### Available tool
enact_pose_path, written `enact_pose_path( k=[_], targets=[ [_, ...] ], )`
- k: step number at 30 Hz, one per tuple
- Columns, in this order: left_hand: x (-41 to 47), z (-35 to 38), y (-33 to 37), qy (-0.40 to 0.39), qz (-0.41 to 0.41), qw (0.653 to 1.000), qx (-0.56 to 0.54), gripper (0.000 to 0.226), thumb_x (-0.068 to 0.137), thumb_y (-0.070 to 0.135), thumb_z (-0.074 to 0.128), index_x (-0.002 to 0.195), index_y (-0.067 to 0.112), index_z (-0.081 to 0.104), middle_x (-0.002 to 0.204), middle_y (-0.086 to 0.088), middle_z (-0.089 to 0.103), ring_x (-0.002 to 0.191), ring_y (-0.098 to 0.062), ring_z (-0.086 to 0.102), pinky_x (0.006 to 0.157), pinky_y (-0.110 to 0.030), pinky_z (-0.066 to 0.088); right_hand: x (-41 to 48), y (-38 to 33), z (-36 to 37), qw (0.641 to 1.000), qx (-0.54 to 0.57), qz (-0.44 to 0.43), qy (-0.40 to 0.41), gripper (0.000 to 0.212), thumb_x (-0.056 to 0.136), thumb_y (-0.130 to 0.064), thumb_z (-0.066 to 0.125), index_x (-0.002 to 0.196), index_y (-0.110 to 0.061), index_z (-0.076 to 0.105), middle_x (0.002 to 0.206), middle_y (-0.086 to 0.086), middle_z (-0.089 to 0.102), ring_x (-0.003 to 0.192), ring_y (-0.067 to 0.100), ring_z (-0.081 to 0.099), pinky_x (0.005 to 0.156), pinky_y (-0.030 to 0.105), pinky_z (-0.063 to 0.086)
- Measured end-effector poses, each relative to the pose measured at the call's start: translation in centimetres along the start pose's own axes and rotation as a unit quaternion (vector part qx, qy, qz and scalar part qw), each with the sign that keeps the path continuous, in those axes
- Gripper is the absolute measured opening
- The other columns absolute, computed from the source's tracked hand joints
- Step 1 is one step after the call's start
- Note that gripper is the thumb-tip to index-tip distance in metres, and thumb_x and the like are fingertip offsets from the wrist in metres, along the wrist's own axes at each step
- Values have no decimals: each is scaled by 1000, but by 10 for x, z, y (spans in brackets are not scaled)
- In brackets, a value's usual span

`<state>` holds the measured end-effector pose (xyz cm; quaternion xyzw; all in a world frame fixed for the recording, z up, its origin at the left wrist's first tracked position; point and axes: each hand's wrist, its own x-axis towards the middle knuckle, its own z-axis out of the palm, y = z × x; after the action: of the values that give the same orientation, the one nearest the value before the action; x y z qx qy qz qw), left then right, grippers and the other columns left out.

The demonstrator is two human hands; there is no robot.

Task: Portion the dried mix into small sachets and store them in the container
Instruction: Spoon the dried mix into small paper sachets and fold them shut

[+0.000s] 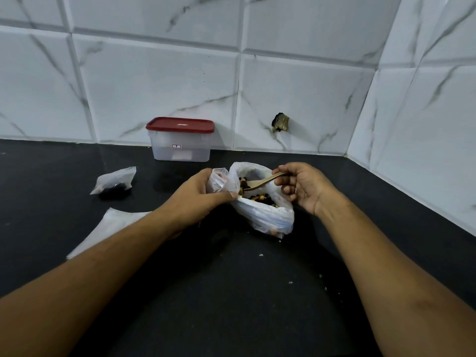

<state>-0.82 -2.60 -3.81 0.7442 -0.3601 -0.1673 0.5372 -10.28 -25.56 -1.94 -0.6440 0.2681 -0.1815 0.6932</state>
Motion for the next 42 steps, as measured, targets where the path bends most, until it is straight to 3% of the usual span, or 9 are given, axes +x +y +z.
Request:
enact_pose_path(
  k=[8, 15, 23, 28, 33, 42],
  targets=[
    [0, 0, -1, 9, 6, 1000, -3, 45, 89, 32, 78, 130, 28, 60, 117, 7, 74, 108, -8, 70, 103, -39, 55, -1, -3, -3, 998, 58, 9, 28, 24, 101, -19, 52, 84, -10, 66, 53, -2, 60, 37, 7, 39, 35, 15, 25],
    [-2, 0, 2, 28, 12, 999, 14, 46, 85, 42, 79, 126, 29, 61, 113, 8, 74, 104, -9, 71, 100, -41, 57, -7, -11, -2, 995, 83, -43, 37, 20, 99, -19, 55, 86, -11, 68, 57, -2, 60, 42, 7, 39, 40, 18, 24],
    [-4, 1, 1, 51, 25, 997, 47, 50, 81, 54, 79, 122, 29, 63, 110, 7, 75, 102, -12, 72, 96, -45, 59, -25, -23, 17, 993, 52, -102, -22, 21, 98, -21, 58, 86, -11, 72, 62, 0, 65, 45, 9, 41, 43, 21, 25],
    [-3, 2, 2, 53, 20, 996, 68, 54, 82, 53, 78, 126, 27, 60, 114, 5, 72, 104, -16, 70, 95, -46, 58, -35, -21, 31, 985, -41, -160, -48, 17, 98, -19, 63, 98, -6, 74, 69, 6, 70, 48, 13, 43, 43, 22, 27],
    [-2, 1, 0, 48, 22, 998, 46, 53, 81, 47, 82, 124, 27, 61, 115, 6, 74, 104, -13, 71, 96, -45, 59, -41, -17, 40, 960, -139, -195, -148, 14, 99, -21, 68, 106, -10, 73, 88, 10, 76, 50, 10, 50, 44, 21, 32],
    [-1, 0, 0, 52, 19, 998, 23, 48, 81, 42, 83, 121, 27, 62, 111, 6, 75, 103, -14, 72, 96, -46, 58, -38, -20, 35, 967, -76, -201, -138, 11, 95, -18, 73, 104, -11, 75, 89, 9, 75, 54, 15, 47, 45, 23, 32]
  ],
)
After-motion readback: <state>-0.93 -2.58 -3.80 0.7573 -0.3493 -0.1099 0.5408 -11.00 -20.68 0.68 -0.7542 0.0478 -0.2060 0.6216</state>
